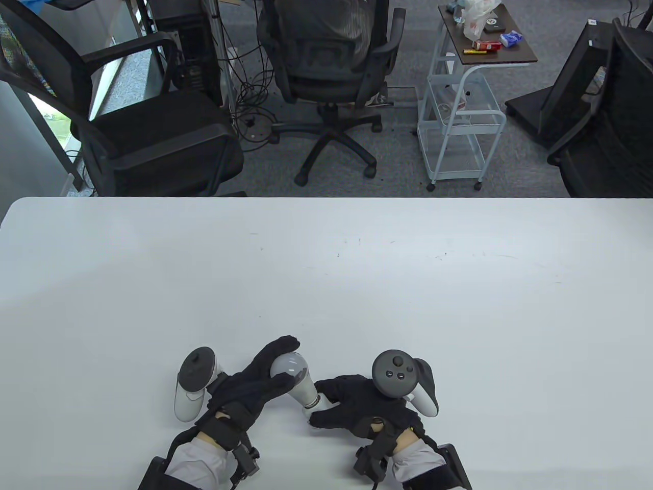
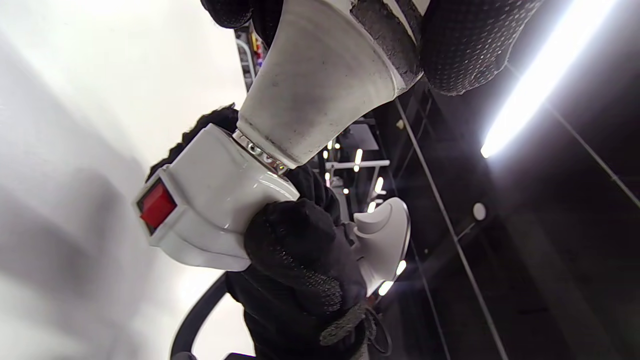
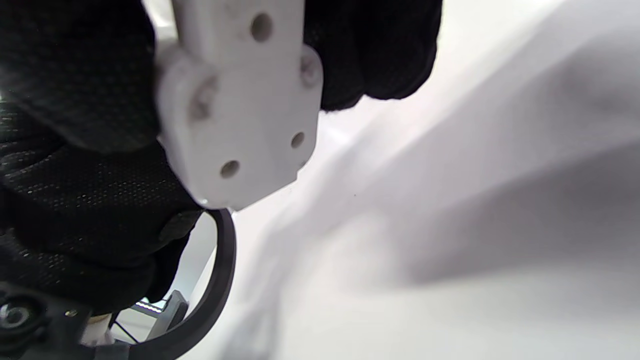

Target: Screw light bulb into light bulb socket (Screw with left hand)

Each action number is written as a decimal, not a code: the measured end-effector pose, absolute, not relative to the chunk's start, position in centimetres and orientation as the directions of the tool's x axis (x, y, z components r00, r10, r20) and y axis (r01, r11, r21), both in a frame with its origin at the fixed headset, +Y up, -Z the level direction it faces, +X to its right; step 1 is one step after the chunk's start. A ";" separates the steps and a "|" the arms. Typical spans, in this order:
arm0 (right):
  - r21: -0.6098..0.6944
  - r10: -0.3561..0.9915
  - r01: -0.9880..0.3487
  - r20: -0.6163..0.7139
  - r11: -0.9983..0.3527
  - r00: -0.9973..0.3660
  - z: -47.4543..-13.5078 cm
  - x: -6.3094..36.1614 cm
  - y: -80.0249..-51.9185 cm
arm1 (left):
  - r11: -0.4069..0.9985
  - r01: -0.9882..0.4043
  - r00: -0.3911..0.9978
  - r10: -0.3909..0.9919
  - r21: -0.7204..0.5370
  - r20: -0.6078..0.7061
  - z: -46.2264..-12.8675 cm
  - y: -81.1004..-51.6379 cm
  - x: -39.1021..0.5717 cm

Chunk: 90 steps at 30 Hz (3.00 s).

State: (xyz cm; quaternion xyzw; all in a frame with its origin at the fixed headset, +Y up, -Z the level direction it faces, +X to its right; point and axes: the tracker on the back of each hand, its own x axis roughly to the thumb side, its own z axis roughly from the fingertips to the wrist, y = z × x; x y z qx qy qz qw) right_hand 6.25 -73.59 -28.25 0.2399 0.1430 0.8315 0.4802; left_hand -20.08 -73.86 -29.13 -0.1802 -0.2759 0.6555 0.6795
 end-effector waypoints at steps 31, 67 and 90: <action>0.636 0.915 -0.660 0.239 -0.401 -0.326 -28.4 5.4 -74.4 | -0.040 -0.636 -0.164 0.983 -0.771 0.084 -29.4 -73.5 -19.6; 0.275 0.838 -0.818 -0.070 -0.506 -0.542 -31.7 7.4 -75.4 | 0.972 -0.143 0.973 0.172 -0.188 0.153 -29.1 -72.2 -29.2; 0.221 0.777 -0.861 -0.370 -0.458 -0.509 -45.6 2.4 -77.5 | 0.959 -0.184 0.963 0.220 -0.217 0.158 -29.7 -72.5 -28.4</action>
